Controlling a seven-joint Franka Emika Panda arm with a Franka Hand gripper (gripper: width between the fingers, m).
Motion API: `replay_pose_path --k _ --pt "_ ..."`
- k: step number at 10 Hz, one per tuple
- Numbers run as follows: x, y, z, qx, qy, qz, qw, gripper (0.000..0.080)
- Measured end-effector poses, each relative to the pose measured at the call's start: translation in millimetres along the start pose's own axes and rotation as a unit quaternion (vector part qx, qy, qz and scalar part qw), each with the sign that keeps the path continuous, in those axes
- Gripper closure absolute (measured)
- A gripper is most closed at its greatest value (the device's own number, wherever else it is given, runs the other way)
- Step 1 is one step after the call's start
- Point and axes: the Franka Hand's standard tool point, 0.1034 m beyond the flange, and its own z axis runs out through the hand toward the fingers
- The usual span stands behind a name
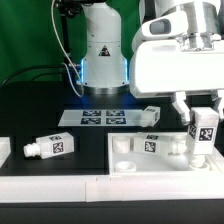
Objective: Assemble one leg
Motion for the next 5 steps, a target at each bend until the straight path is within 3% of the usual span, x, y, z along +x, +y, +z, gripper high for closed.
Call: replay_pose_path --k 5 --pt "-4.8 -3.8 8.8 -0.003 0.016 -0.006 1.0 0.0512"
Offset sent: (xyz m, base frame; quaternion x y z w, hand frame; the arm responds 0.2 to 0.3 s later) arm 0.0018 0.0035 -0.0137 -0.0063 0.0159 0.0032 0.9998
